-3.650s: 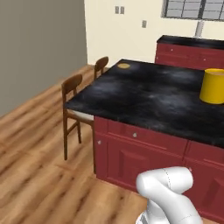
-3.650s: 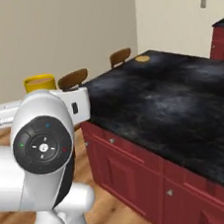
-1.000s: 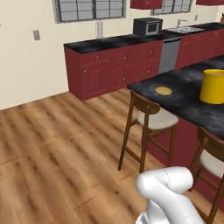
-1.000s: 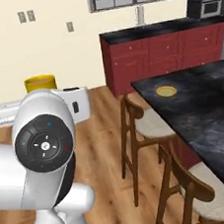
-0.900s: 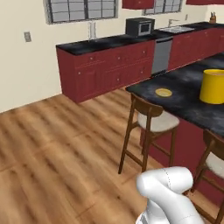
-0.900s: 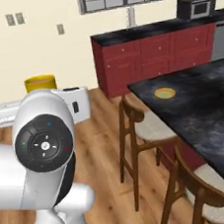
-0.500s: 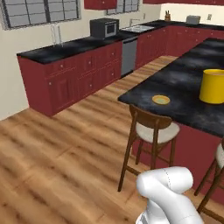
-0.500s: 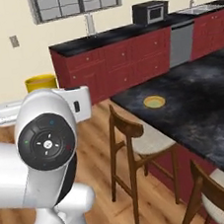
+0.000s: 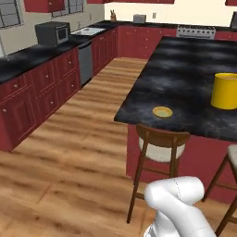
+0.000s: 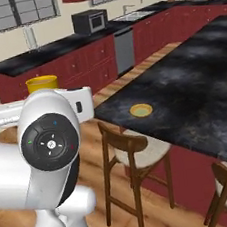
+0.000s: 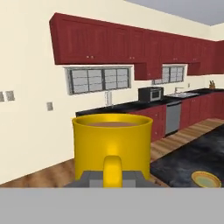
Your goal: Pick the cup of tea, navigate to the dining table, and place it on the saucer.
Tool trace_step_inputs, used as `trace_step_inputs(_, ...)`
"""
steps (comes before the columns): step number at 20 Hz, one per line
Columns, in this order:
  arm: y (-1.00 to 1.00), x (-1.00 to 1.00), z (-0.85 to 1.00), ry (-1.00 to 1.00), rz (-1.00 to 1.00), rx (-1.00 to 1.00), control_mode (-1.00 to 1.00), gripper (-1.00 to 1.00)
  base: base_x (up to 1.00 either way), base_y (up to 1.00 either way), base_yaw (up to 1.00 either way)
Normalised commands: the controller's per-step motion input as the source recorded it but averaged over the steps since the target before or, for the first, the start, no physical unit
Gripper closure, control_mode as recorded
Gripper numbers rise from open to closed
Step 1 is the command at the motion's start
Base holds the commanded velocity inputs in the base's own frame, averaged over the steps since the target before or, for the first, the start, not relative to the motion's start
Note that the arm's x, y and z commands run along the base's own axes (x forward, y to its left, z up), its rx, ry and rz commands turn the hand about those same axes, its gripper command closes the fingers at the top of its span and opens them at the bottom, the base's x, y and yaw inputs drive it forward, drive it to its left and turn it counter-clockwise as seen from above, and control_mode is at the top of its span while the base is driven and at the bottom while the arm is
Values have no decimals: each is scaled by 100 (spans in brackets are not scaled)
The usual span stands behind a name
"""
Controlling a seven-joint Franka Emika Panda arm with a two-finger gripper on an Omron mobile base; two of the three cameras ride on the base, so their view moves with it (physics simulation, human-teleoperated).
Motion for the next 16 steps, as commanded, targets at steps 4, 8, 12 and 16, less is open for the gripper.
trace_step_inputs(4, 0, 0, 0, 0, 0, 0, 100, 100, 60, 72, -58)
trace_step_inputs(8, 0, 0, 0, 0, 0, 0, 100, 100, 61, 74, -57)
trace_step_inputs(12, 0, 0, 0, 0, 0, 0, 100, 100, 73, 60, -57)
trace_step_inputs(16, 0, 0, 0, 0, 0, 0, 100, 100, 68, 63, -56)
